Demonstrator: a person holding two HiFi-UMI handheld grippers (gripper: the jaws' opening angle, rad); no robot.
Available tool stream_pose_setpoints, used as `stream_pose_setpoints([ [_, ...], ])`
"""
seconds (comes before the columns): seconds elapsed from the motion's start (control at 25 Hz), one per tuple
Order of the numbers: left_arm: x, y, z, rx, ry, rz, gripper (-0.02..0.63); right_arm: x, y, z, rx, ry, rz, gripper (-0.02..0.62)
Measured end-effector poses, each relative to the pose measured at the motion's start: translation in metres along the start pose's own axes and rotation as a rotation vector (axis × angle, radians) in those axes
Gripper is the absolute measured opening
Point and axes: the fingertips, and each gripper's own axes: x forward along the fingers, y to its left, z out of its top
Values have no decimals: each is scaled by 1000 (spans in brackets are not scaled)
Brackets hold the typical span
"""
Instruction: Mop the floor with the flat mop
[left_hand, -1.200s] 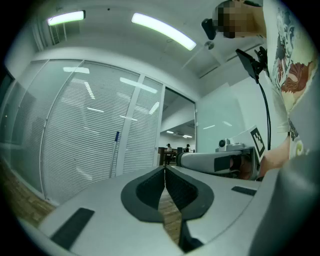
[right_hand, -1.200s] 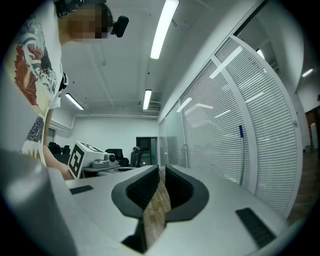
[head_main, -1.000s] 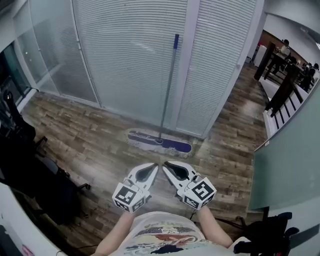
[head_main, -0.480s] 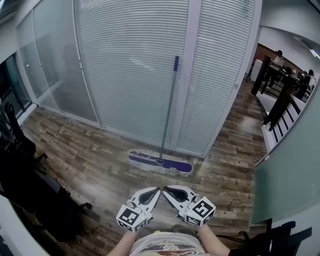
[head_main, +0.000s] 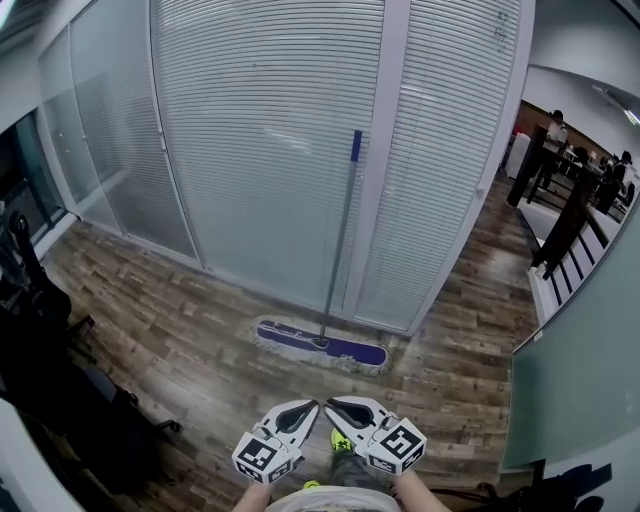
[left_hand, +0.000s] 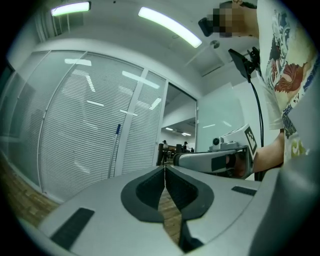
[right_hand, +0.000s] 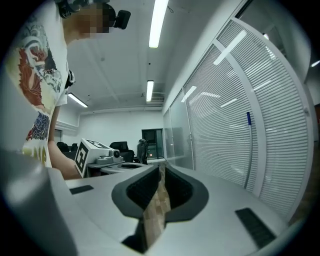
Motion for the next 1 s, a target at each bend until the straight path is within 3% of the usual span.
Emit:
stream_pose_setpoints([
  [0.24,49,35,-6,-32,53,9,14,24,-68,5,42,-20,5,46],
  [0.44,117,66,2,52,110,13,14,31,-142,10,78,-38,2,46],
  [1.0,281,149,30,59,129,106,14,63,-338,46,57,-56,81,46],
])
